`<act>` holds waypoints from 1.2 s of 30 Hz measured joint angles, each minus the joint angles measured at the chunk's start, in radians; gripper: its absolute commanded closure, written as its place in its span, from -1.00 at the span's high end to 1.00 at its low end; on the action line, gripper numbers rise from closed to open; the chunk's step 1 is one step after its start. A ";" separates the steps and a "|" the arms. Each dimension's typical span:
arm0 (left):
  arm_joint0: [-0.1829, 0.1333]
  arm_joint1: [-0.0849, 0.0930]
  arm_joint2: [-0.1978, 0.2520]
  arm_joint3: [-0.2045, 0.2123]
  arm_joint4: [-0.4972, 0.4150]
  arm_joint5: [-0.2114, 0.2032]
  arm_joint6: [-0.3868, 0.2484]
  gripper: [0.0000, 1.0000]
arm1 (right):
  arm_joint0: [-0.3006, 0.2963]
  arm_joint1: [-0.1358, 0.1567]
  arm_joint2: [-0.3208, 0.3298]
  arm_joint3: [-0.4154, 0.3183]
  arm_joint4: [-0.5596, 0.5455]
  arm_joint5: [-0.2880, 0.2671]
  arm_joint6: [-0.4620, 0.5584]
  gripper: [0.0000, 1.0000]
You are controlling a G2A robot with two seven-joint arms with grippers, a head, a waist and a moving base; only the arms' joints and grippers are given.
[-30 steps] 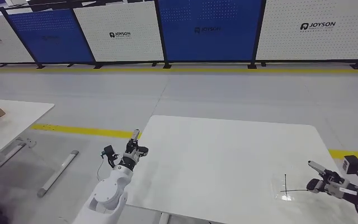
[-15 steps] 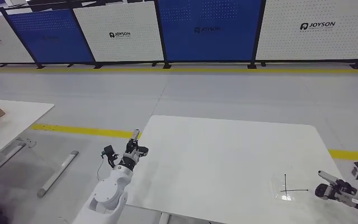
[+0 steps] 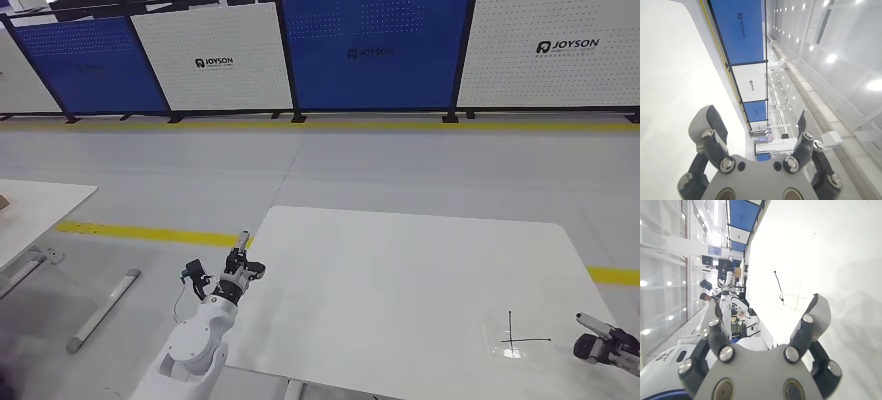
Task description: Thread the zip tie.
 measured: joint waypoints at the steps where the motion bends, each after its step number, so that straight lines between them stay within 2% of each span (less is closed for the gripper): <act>1: 0.000 0.000 0.000 0.000 0.000 0.000 0.000 1.00 | 0.000 0.000 0.000 0.000 0.000 0.000 0.000 1.00; 5: 0.000 0.000 0.000 0.000 0.000 0.000 0.000 1.00 | -0.014 0.000 -0.012 -0.030 0.000 -0.021 0.000 1.00; 10: 0.000 0.000 0.000 0.000 0.000 0.000 0.000 1.00 | -0.049 0.016 -0.044 -0.077 0.069 -0.044 0.000 1.00; 13: 0.000 0.000 0.000 0.000 0.000 0.000 0.000 1.00 | -0.043 0.033 -0.046 -0.073 0.035 -0.024 0.000 1.00; 24: 0.000 0.000 0.000 0.000 0.000 0.000 0.000 1.00 | -0.041 0.033 -0.045 -0.072 0.028 -0.020 0.000 1.00; 28: 0.000 0.000 0.000 0.000 0.000 0.000 0.000 1.00 | -0.045 0.032 -0.084 -0.103 -0.021 -0.007 -0.043 1.00; 36: 0.000 0.000 0.000 0.000 0.000 0.000 0.000 1.00 | -0.016 0.034 -0.133 -0.088 -0.049 0.004 -0.061 1.00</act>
